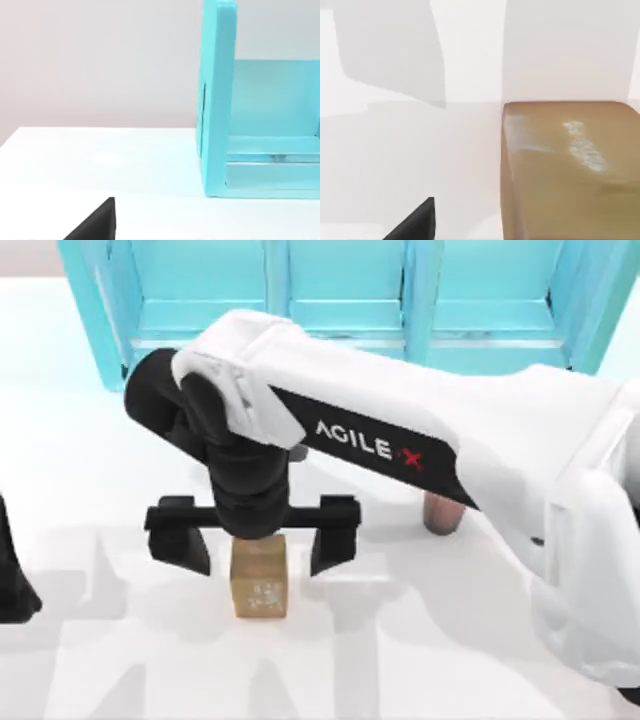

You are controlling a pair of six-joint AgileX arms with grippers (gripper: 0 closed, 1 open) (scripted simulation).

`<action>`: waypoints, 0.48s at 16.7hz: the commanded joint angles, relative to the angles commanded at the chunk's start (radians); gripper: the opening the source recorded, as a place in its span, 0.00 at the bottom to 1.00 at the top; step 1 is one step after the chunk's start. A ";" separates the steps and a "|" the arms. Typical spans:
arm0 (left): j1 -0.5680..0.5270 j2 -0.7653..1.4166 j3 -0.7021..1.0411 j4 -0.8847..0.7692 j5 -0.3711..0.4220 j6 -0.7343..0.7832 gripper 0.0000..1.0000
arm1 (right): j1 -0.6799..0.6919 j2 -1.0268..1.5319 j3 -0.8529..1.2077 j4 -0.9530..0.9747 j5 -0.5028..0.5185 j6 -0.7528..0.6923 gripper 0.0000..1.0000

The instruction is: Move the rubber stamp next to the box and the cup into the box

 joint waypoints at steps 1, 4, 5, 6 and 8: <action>0.000 0.000 0.000 0.000 0.000 0.000 1.00 | 0.001 -0.002 -0.040 0.039 0.000 0.001 1.00; 0.000 0.000 0.000 0.000 0.000 0.000 1.00 | 0.003 -0.003 -0.101 0.100 0.000 0.003 1.00; 0.000 0.000 0.000 0.000 0.000 0.000 1.00 | 0.003 -0.003 -0.102 0.101 0.000 0.003 1.00; 0.000 0.000 0.000 0.000 0.000 0.000 1.00 | 0.003 -0.003 -0.102 0.101 0.000 0.003 1.00; 0.000 0.000 0.000 0.000 0.000 0.000 1.00 | 0.003 -0.003 -0.102 0.101 0.000 0.003 1.00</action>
